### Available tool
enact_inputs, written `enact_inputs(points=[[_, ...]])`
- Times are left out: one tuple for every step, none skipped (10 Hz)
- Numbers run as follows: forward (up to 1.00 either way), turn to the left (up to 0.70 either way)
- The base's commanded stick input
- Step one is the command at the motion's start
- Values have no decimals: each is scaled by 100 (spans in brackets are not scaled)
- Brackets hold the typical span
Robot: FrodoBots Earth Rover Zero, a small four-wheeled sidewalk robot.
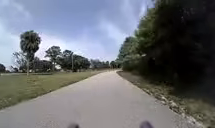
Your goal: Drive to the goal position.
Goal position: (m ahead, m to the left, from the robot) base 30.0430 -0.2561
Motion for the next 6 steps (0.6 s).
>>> enact_inputs(points=[[70,0],[70,0],[70,0],[70,0],[70,0],[70,0]])
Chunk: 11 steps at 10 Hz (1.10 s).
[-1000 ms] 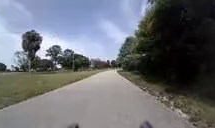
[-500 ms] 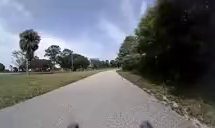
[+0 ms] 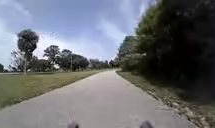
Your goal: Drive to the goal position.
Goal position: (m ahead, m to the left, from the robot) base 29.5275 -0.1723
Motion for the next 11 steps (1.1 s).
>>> enact_inputs(points=[[70,0],[70,0],[70,0],[70,0],[70,0],[70,0],[70,0],[70,0],[70,0],[70,0],[70,0]])
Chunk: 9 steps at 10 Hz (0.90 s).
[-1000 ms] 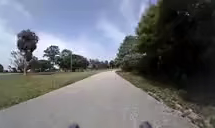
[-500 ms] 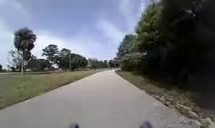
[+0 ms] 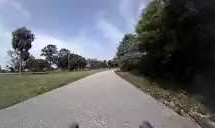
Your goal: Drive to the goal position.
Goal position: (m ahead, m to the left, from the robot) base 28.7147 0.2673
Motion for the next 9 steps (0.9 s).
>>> enact_inputs(points=[[70,0],[70,0],[70,0],[70,0],[70,0],[70,0],[70,0],[70,0],[70,0]])
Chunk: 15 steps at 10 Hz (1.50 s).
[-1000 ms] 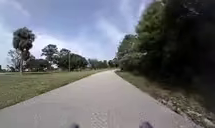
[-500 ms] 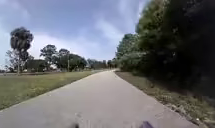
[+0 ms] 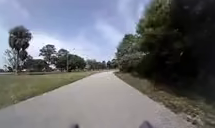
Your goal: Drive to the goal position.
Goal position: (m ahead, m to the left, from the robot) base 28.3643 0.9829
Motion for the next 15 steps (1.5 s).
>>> enact_inputs(points=[[70,0],[70,0],[70,0],[70,0],[70,0],[70,0],[70,0],[70,0],[70,0],[70,0],[70,0],[70,0],[70,0],[70,0],[70,0]])
